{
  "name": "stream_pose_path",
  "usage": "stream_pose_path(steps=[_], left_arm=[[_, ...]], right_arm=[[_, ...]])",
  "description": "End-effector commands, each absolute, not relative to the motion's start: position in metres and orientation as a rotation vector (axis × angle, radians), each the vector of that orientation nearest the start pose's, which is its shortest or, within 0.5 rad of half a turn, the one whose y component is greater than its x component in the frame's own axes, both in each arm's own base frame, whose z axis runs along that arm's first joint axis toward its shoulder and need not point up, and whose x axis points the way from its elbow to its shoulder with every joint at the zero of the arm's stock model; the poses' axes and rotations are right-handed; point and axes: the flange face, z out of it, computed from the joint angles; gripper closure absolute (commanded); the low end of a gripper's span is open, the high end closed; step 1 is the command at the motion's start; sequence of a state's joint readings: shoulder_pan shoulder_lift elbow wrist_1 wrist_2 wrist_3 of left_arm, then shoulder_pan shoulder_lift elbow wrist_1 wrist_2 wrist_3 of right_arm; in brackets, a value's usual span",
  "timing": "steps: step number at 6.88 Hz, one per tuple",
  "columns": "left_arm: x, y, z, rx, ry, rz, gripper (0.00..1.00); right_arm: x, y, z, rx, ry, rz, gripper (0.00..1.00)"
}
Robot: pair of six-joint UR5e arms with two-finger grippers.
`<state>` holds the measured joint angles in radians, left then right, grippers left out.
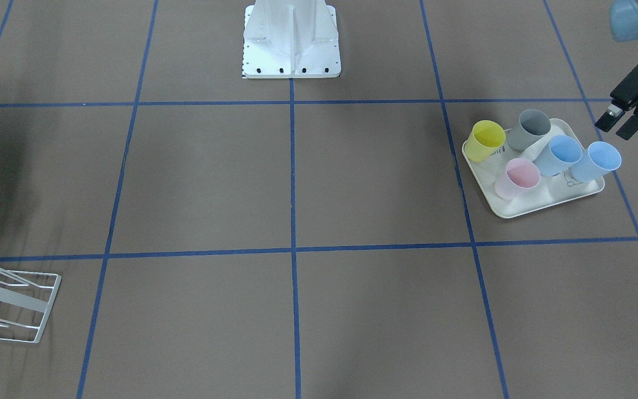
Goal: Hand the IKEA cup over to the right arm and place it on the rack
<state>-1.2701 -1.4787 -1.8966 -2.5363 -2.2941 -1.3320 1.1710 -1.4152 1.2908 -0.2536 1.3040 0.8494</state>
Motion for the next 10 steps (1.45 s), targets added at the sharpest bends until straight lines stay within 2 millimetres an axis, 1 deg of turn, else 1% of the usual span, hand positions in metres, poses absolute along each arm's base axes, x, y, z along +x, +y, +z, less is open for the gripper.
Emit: stream_pose_path(steps=[1,2,3,4,5,6,7,9,10], left_arm=[[0.069,-0.450,0.434,0.315,1.262,-0.452,0.01],[0.068,-0.448,0.441,0.307,1.254,-0.457,0.01],[0.065,-0.450,0.457,0.331,1.221,-0.403,0.01],[0.053,-0.453,0.482,0.329,1.194,-0.350,0.01],[0.037,-0.437,0.518,0.337,1.142,-0.312,0.01],[0.032,-0.413,0.543,0.320,1.107,-0.288,0.01],[0.034,-0.397,0.552,0.291,1.099,-0.282,0.01],[0.071,-0.361,0.573,0.176,1.080,-0.205,0.01],[0.075,-0.344,0.566,0.183,1.057,-0.190,0.01]], right_arm=[[-0.063,-0.624,0.508,1.094,-0.555,0.550,0.01],[-0.066,-0.626,0.465,1.060,-0.562,0.543,0.01],[-0.071,-0.616,0.419,0.996,-0.605,0.500,0.01],[-0.075,-0.613,0.376,0.967,-0.633,0.474,0.01],[-0.082,-0.605,0.353,0.923,-0.689,0.431,0.01],[-0.086,-0.599,0.344,0.898,-0.747,0.402,0.01],[-0.093,-0.595,0.328,0.884,-0.809,0.436,0.01],[-0.113,-0.586,0.314,0.829,-0.919,0.475,0.01],[-0.120,-0.584,0.313,0.809,-0.943,0.493,0.01]])
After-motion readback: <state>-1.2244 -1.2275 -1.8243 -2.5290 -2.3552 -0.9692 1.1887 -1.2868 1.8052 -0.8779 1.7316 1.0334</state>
